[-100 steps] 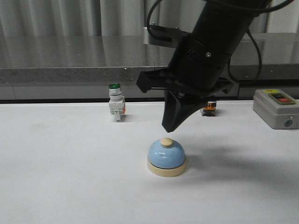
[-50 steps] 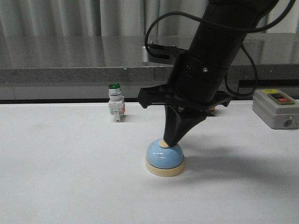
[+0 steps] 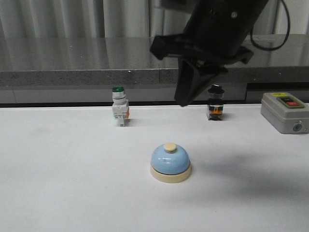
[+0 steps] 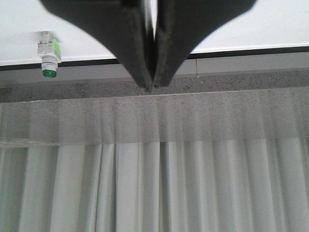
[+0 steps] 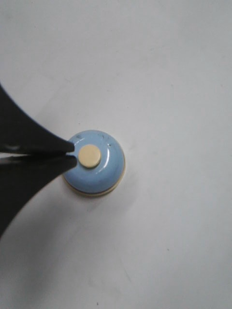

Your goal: Place and press bell with both arms

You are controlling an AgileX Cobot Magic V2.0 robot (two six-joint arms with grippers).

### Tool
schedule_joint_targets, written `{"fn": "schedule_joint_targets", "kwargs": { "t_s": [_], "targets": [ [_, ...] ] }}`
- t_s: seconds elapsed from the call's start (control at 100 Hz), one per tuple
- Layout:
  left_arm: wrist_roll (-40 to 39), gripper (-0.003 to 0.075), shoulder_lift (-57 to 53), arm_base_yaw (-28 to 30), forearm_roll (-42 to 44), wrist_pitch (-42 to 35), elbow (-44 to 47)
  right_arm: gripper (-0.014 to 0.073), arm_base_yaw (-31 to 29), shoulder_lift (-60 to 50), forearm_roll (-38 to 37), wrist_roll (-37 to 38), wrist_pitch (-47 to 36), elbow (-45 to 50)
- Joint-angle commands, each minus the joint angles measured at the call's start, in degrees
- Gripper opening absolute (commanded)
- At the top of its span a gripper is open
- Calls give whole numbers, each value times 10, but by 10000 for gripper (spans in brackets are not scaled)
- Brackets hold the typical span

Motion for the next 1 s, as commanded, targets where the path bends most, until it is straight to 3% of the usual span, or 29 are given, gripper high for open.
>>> {"fn": "schedule_joint_targets", "kwargs": {
  "t_s": [0.0, 0.55, 0.99],
  "targets": [
    [-5, -20, -17, 0, -1, -46, 24, -60, -3, -55, -29, 18, -6, -10],
    [-5, -20, -17, 0, -1, -46, 24, -60, -5, -273, -345, 267, -9, 93],
    [-5, -20, -17, 0, -1, -46, 24, -60, -128, -482, -351, 278, -33, 211]
  ]
}}
